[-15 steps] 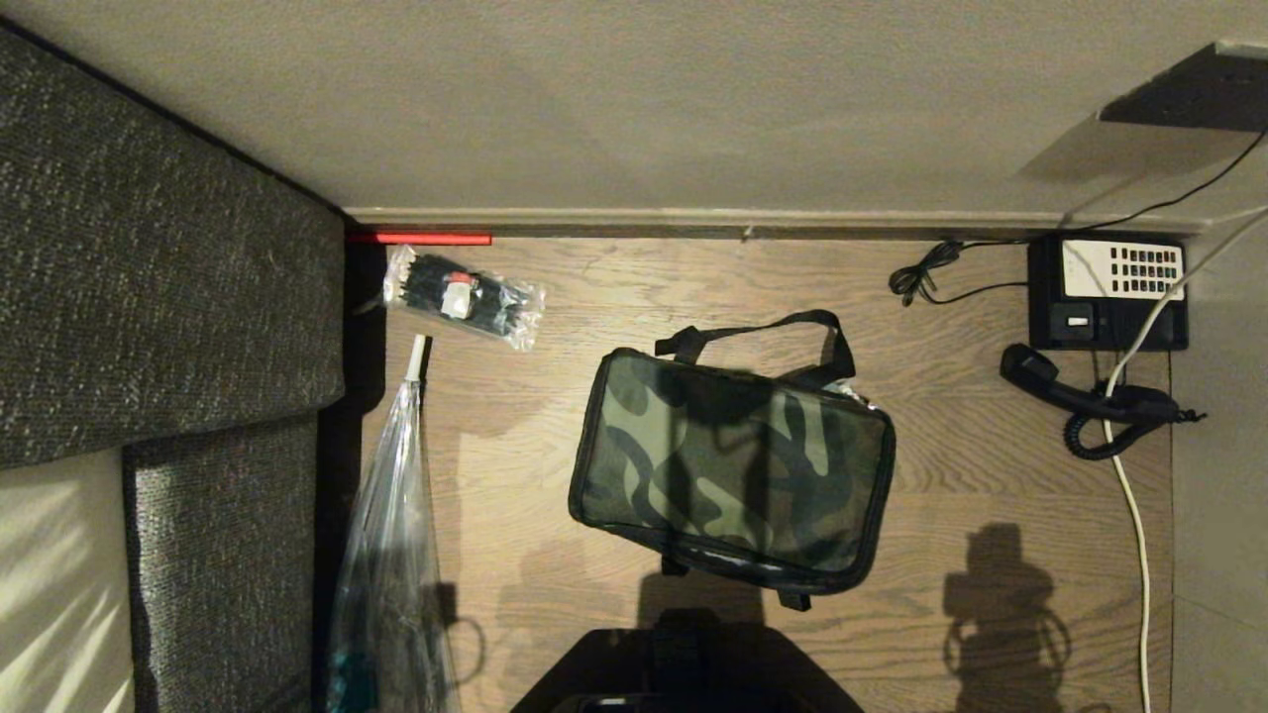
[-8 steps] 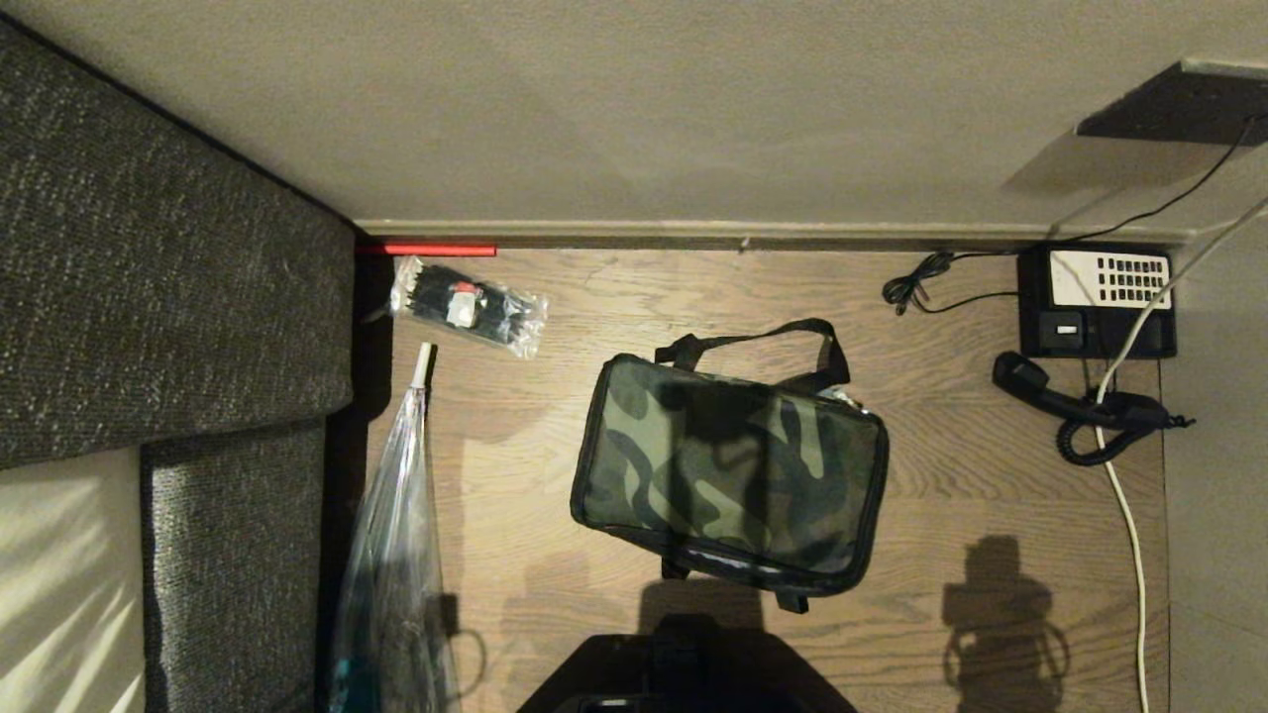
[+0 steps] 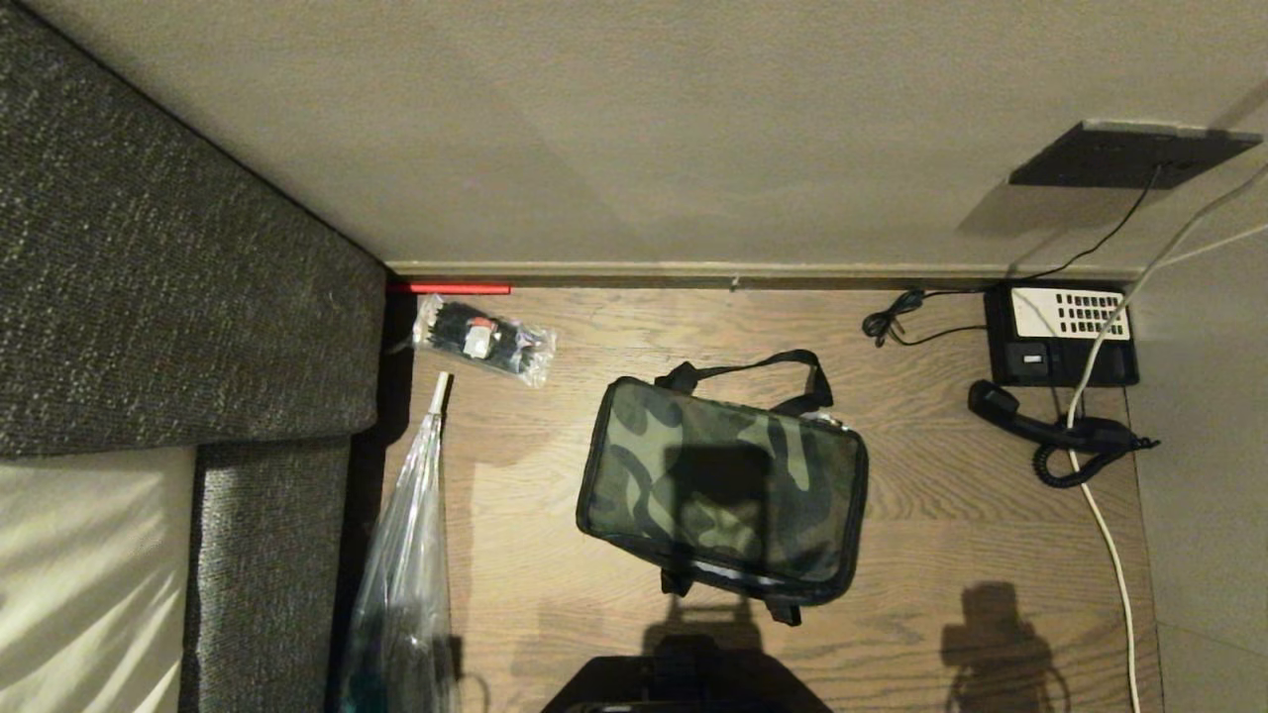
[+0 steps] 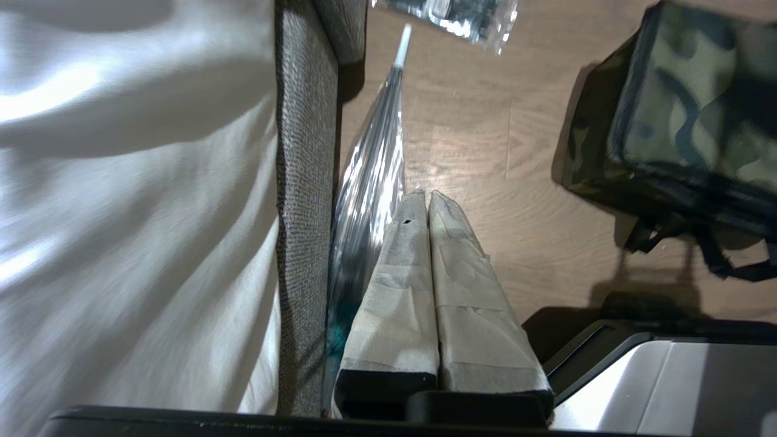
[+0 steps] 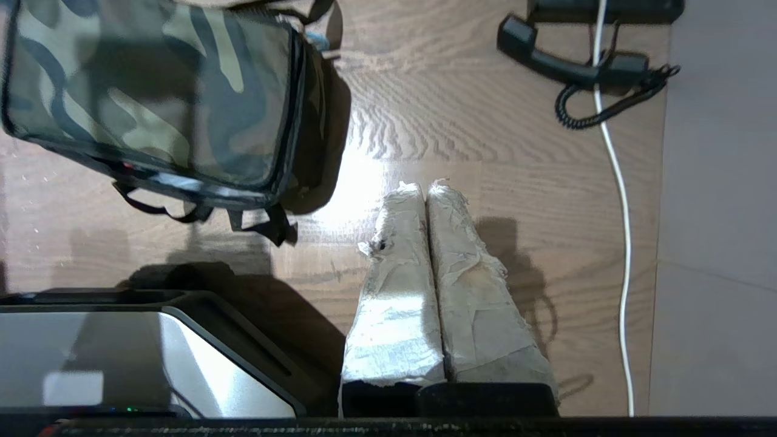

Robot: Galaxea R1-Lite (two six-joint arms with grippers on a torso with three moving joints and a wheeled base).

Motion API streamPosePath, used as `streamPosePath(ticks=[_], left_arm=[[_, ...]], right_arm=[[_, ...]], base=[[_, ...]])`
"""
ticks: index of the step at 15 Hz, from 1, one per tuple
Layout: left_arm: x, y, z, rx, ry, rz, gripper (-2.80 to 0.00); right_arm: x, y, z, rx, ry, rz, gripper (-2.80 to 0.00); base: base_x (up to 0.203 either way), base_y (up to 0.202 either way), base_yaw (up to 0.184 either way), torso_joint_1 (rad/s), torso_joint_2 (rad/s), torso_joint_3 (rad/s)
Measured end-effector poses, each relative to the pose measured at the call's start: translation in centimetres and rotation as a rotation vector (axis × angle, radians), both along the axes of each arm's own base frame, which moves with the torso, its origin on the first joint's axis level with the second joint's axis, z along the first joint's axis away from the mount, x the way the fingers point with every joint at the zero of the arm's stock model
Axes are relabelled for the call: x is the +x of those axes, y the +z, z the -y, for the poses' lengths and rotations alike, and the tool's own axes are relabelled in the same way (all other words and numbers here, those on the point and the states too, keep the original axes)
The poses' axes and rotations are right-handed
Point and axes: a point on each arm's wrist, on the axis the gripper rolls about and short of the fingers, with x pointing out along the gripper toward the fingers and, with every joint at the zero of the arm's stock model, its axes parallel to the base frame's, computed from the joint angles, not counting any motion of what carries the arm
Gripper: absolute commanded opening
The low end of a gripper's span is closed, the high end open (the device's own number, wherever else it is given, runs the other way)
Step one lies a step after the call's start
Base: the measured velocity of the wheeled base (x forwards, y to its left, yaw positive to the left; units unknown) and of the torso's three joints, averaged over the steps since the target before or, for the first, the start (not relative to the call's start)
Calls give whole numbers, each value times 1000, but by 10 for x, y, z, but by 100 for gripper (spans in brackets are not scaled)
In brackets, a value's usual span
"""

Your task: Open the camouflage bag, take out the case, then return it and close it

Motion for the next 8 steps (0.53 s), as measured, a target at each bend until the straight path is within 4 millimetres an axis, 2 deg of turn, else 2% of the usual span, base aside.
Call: streamPosePath(ticks=[8], left_arm=[[0, 0, 0, -2, 1, 0, -280]], right_arm=[[0, 0, 0, -1, 0, -3, -280]], base=[[0, 0, 0, 1, 1, 204]])
